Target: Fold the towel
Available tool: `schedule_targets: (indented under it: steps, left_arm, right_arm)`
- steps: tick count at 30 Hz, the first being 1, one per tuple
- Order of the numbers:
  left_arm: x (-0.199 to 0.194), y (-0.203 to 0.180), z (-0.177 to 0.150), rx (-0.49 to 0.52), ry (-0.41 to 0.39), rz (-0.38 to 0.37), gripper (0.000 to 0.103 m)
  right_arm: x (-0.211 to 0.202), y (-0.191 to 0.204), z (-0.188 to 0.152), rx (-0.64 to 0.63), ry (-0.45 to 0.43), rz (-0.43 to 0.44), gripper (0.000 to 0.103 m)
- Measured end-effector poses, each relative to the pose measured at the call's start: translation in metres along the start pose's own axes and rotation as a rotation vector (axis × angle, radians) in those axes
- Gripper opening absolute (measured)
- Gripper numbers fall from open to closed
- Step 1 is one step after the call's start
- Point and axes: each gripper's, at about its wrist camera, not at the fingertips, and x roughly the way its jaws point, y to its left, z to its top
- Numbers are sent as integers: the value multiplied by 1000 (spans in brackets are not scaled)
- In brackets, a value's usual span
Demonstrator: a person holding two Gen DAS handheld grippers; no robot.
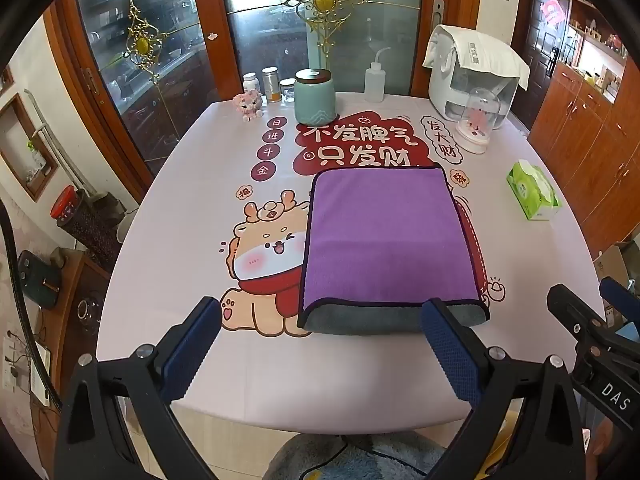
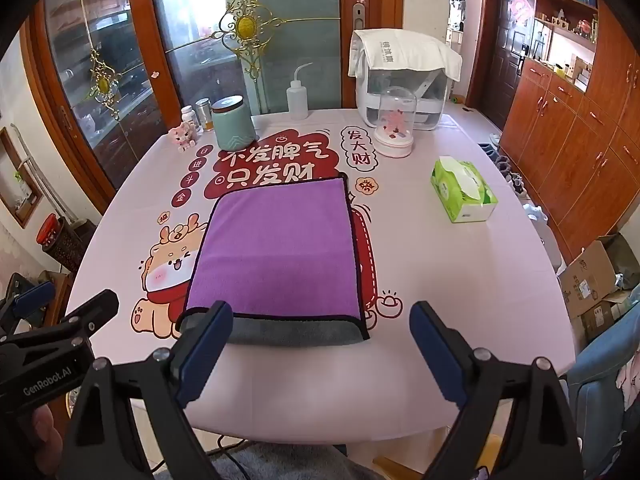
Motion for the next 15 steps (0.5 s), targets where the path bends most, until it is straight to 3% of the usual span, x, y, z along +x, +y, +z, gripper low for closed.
schedule_targets:
  steps: [15]
  left_arm:
    - [0,0,0,-4,0,-4,103]
  right_arm:
    - [2,-1,2,1,3,-5,91]
